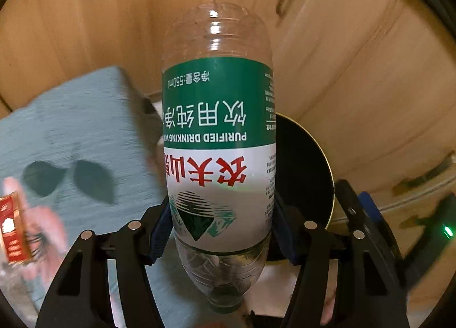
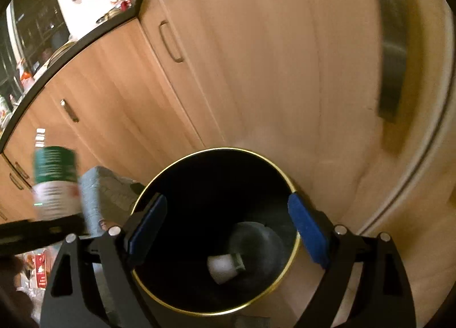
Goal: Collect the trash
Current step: 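Carry the bottle and cup to the black bin and release both, then grasp the white medicine box with the left tool while the right tool grasps the red cigarette pack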
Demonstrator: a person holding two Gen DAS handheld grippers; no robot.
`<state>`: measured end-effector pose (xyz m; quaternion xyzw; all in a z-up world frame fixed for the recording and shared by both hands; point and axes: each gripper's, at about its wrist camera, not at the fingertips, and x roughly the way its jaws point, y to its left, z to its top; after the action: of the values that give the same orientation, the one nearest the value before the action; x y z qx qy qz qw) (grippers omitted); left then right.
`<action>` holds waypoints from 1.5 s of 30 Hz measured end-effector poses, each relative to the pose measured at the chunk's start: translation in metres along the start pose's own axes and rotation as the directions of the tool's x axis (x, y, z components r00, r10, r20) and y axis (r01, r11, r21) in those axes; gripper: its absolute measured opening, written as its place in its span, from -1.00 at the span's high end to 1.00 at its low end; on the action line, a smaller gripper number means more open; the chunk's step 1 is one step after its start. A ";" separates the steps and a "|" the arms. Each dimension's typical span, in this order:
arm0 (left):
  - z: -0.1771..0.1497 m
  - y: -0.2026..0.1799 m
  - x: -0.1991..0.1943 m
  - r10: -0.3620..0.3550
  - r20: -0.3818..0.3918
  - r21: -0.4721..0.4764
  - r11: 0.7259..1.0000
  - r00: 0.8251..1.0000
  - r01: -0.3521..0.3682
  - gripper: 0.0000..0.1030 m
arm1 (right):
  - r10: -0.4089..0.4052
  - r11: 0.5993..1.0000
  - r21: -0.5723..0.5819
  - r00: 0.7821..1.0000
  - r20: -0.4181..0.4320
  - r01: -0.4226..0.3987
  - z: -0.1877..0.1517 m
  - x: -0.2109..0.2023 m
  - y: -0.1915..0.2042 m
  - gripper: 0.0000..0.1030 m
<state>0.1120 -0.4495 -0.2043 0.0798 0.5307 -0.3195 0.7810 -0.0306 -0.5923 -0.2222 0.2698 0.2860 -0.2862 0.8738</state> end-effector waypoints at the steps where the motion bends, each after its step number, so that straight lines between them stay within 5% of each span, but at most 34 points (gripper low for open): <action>1: 0.003 -0.004 0.007 -0.005 -0.005 0.007 1.000 1.000 0.005 -0.15 | -0.006 1.000 0.004 1.000 0.006 0.006 0.000 -0.002 -0.003 -0.71; 7: 0.025 -0.018 0.047 -0.038 -0.038 0.007 0.999 0.999 0.038 -0.16 | -0.032 0.997 0.075 0.998 0.051 0.028 -0.001 -0.018 -0.028 -0.71; 15: 0.030 0.004 0.051 -0.058 -0.020 -0.008 0.998 0.998 0.057 -0.30 | -0.036 0.996 0.089 0.996 0.082 0.029 -0.001 -0.031 -0.030 -0.71; 23: 0.011 0.036 0.007 -0.031 0.038 -0.051 0.998 0.999 0.033 -0.31 | -0.010 1.000 0.018 0.996 0.085 0.009 -0.002 -0.031 0.000 -0.71; 29: -0.025 0.086 -0.061 0.066 0.107 -0.119 0.991 0.992 -0.053 -0.44 | 0.164 0.980 -0.122 0.986 0.026 -0.159 -0.014 -0.036 0.067 -0.73; 32: -0.052 0.127 -0.103 0.176 0.158 -0.140 0.978 0.972 -0.155 -0.51 | 0.316 0.920 -0.208 0.943 -0.108 -0.332 -0.034 -0.033 0.130 -0.79; 34: -0.071 0.155 -0.131 0.252 0.208 -0.166 0.961 0.945 -0.220 -0.63 | 0.412 0.858 -0.223 0.880 -0.238 -0.462 -0.054 -0.028 0.175 -0.79; 35: -0.079 0.168 -0.143 0.287 0.227 -0.181 0.951 0.931 -0.249 -0.71 | 0.436 0.827 -0.241 0.850 -0.297 -0.508 -0.067 -0.026 0.201 -0.79; 39: -0.114 0.238 -0.193 0.401 0.244 -0.267 0.903 0.883 -0.336 -0.76 | 0.419 0.744 -0.353 0.808 -0.414 -0.567 -0.105 -0.030 0.279 -0.79; 45: -0.161 0.339 -0.234 0.493 0.241 -0.407 0.833 0.836 -0.374 -0.83 | 0.315 0.719 -0.465 0.839 -0.443 -0.516 -0.136 -0.019 0.344 -0.75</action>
<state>0.1303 -0.0122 -0.1390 0.0066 0.4044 -0.0424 0.9136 0.1345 -0.2623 -0.1976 0.0997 0.4316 0.0687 0.8939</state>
